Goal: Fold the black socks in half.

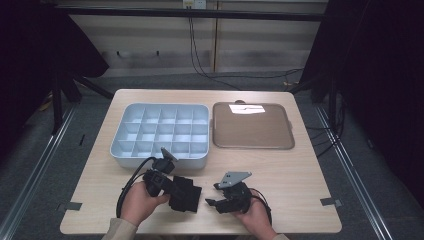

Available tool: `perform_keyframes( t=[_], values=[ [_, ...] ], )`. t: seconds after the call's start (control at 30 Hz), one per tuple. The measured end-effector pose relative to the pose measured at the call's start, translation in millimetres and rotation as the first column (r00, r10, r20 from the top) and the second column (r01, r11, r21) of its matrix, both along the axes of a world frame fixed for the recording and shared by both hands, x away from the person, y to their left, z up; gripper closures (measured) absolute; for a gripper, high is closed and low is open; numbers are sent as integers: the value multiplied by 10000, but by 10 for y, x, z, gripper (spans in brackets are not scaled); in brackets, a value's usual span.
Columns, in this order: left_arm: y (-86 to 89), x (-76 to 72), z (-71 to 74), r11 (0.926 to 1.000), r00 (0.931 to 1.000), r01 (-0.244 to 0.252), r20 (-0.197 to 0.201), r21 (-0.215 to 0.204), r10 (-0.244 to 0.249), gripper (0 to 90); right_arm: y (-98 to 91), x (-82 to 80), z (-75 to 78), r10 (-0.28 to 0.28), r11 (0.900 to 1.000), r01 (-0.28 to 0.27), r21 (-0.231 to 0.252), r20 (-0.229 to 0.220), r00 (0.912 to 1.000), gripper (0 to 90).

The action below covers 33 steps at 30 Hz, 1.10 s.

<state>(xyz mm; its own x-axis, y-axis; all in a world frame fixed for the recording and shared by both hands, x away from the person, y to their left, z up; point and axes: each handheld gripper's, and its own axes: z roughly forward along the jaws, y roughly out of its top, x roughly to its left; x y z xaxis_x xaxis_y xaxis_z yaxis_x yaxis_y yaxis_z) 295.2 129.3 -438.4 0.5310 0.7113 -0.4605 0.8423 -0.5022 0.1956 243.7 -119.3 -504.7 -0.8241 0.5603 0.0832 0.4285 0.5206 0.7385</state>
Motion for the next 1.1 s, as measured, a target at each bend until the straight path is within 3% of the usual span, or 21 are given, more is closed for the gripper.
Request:
perform_keyframes(
  t=[0.17, 0.47, 1.1],
  values=[
    [39, 21, 42, 9999, 10000, 8, -49, 121, -7, 726, -22, 7, -21, -224, 9995, 228, -236, 200, 9995, 266],
    [83, 53, 109, 9999, 10000, 43, -71, 162, -42, 724, -49, 26, -49, -439, 9984, 451, -350, 333, 9985, 200],
    [222, 60, 282, 9991, 9997, -253, 16, 329, 253, 723, -49, 33, -54, -463, 9977, 479, -482, 349, 9983, 158]
  ],
)
